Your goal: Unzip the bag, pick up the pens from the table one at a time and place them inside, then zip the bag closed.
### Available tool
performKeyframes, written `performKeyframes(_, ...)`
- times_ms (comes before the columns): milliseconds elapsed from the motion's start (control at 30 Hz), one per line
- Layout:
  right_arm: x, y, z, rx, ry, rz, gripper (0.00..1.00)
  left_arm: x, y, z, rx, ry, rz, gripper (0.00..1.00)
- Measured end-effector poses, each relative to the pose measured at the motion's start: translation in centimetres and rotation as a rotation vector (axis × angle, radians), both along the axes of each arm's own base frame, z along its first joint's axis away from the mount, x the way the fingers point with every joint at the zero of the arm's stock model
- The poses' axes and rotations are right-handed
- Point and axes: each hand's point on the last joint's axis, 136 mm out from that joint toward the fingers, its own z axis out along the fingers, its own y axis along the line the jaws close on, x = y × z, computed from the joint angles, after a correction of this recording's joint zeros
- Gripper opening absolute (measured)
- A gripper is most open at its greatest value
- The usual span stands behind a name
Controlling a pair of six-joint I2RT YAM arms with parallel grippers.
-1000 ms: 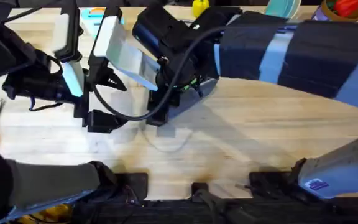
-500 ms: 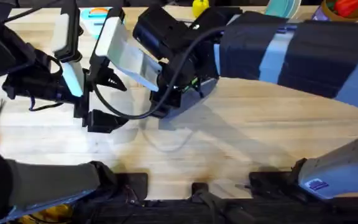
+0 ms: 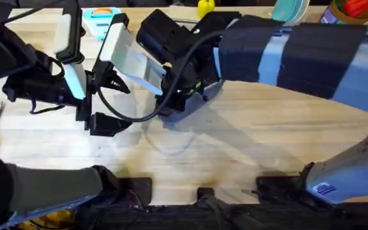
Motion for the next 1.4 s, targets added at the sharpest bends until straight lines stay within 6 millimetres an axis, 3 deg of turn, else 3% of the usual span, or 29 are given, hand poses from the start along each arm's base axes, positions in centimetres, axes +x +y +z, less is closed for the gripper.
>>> performKeyframes(600, 0.4, 0.3, 1.1, 0.022, 0.019, -0.086, 0.032, 0.2, 0.0, 0.0, 0.001, -0.012, 0.002, 0.994)
performKeyframes(1000, 2.4, 1.1, 3.9, 0.083, 0.002, -0.197, 0.033, 1.1, -1.0, 1.4, -0.1, -0.049, 0.04, 0.993)
performKeyframes(1200, 4.6, 0.7, 4.5, 0.139, 0.055, -0.379, 0.033, 1.5, -1.8, 1.9, -0.131, -0.075, 0.029, 0.864)
performKeyframes(1400, 5.3, 0.3, 4.9, 0.164, 0.102, -0.467, 0.034, 2.1, -2.5, 1.0, -0.136, -0.061, -0.002, 0.876)
